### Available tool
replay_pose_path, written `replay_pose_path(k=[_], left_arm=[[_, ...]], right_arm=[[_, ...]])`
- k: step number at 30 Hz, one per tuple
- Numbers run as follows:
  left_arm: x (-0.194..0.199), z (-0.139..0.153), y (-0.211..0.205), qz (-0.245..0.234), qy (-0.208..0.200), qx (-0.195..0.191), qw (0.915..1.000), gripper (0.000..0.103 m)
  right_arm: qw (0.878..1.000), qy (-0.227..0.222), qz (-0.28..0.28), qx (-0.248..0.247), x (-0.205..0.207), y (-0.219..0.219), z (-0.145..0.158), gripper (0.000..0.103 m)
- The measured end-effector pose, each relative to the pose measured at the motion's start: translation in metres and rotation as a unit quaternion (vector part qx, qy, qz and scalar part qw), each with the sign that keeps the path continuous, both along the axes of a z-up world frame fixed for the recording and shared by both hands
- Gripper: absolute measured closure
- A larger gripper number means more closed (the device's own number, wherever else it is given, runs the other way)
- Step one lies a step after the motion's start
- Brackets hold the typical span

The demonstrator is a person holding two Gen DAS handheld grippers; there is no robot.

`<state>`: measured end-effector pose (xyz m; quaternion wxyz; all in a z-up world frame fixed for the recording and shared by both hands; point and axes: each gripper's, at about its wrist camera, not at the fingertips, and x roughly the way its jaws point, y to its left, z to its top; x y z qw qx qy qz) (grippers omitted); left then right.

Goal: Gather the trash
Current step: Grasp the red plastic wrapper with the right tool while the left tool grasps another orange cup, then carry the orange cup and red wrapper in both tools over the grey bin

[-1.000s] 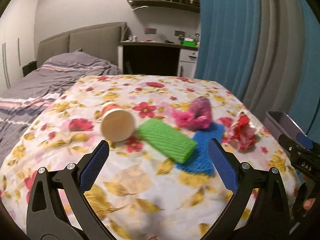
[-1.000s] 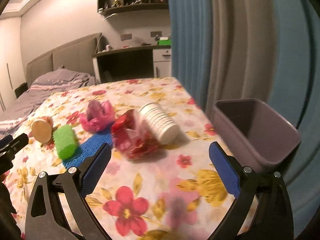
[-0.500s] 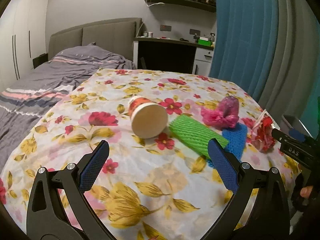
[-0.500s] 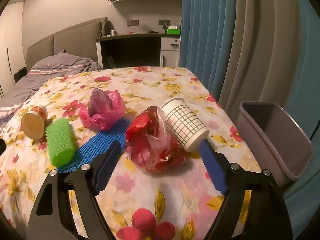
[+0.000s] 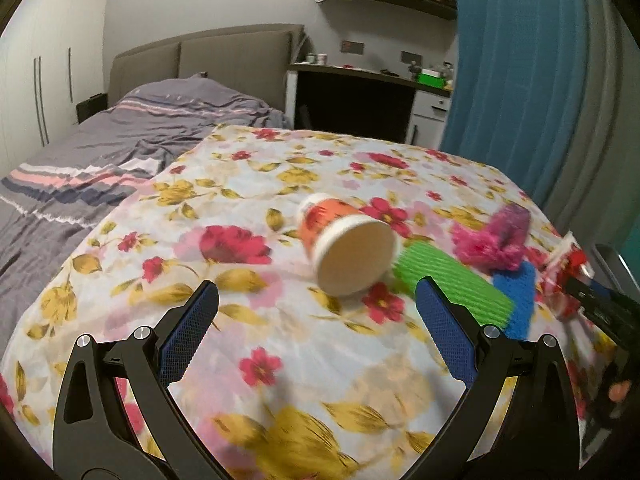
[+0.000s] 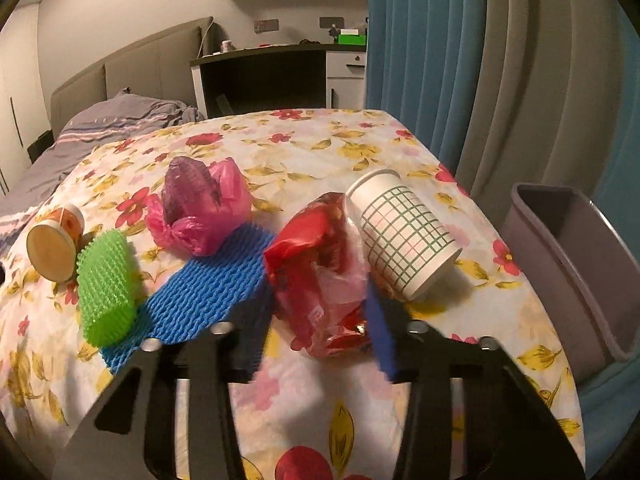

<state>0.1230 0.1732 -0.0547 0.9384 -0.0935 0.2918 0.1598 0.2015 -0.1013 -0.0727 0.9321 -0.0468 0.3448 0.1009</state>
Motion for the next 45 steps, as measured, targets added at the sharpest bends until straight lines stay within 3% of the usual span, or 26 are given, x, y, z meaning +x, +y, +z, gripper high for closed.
replay_pose_path(k=[4,11,23,25,36,45], left_arm=[[0.011,-0.008,0.011,0.009,0.014,-0.007,0.9998,0.006],[0.029,-0.015,0.018,0.009,0.028,-0.019,0.9994,0.020],[0.052,-0.032,0.030,-0.002,0.062,-0.068,0.9957,0.082],[0.053,-0.033,0.032,-0.006,0.064,-0.070,0.9954,0.100],[0.026,-0.008,0.026,-0.029,0.021,-0.067,0.9971,0.101],[0.005,0.025,-0.024,-0.097,-0.017,-0.057,0.9935,0.101]], right_arm=[[1.000,0.002,0.007,0.004,-0.002,-0.001,0.001,0.087],[0.999,-0.019,0.021,0.027,-0.019,-0.008,0.014,0.089],[0.997,-0.034,0.043,0.059,-0.054,-0.018,0.030,0.089],[0.996,-0.036,0.045,0.061,-0.058,-0.019,0.032,0.089],[0.996,-0.049,0.033,0.062,-0.079,-0.047,0.039,0.089],[0.995,-0.057,0.015,0.076,-0.086,-0.063,0.046,0.089]])
